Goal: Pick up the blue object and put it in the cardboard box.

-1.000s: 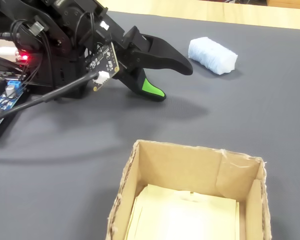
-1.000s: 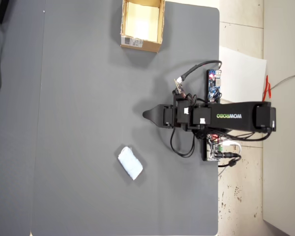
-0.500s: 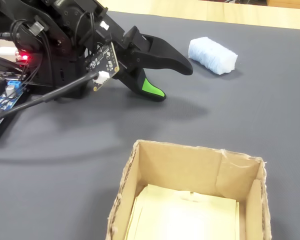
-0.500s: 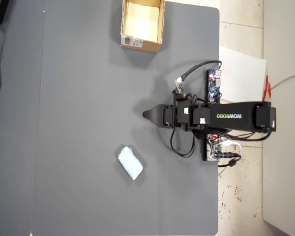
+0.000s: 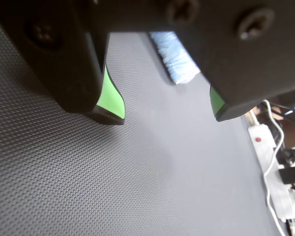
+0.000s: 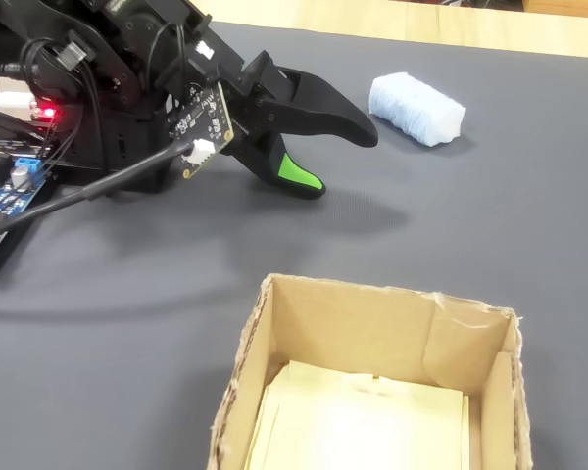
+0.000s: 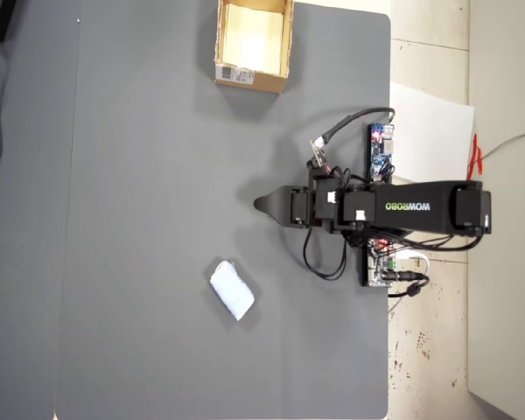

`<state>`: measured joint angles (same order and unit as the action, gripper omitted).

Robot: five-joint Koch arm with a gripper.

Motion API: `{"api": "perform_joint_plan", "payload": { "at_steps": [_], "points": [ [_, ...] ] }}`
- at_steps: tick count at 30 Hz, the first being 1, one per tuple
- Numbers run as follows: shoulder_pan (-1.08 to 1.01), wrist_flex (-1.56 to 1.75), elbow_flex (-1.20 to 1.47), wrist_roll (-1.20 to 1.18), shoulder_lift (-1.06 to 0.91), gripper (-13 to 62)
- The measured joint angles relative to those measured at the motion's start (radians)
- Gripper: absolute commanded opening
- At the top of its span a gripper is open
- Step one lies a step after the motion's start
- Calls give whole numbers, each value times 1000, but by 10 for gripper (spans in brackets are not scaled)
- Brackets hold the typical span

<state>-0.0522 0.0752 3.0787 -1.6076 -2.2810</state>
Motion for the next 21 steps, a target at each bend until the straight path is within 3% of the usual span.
{"api": "perform_joint_plan", "payload": {
  "at_steps": [21],
  "points": [
    [32, 0, 0, 2, 0, 345]
  ]
}}
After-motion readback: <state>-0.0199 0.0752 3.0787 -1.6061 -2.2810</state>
